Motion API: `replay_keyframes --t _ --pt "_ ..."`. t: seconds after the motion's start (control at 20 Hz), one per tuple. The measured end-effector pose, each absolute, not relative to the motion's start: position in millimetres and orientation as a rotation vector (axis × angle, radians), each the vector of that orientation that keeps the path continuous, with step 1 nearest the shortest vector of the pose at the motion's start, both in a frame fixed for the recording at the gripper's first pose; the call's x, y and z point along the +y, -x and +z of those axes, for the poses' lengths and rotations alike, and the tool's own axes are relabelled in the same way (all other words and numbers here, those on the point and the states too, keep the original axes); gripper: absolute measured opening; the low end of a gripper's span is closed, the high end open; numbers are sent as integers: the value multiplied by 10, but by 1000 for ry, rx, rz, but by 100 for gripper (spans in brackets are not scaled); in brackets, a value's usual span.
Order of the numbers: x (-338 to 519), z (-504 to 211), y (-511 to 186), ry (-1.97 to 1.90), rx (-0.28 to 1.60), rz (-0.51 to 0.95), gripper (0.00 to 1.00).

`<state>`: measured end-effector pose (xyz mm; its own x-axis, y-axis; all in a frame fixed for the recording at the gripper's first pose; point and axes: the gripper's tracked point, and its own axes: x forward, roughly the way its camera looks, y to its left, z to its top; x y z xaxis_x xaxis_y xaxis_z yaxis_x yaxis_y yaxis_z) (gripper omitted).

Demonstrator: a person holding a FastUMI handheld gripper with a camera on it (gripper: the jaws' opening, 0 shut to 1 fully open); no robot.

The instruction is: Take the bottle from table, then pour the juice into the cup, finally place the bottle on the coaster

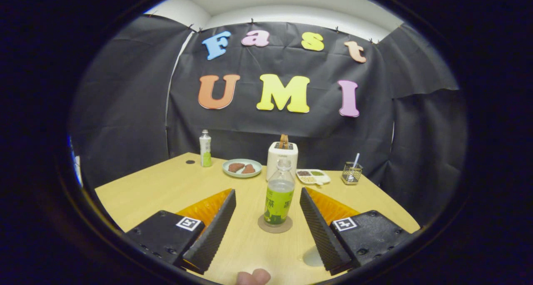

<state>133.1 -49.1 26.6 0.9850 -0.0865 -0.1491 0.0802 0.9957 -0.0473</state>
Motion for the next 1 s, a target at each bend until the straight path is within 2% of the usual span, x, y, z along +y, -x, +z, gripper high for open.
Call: replay_keyframes --t 0.45,1.0 --pt "-371 700 -571 20 48 -104 99" --pt "-107 877 192 6 -85 -46 99"
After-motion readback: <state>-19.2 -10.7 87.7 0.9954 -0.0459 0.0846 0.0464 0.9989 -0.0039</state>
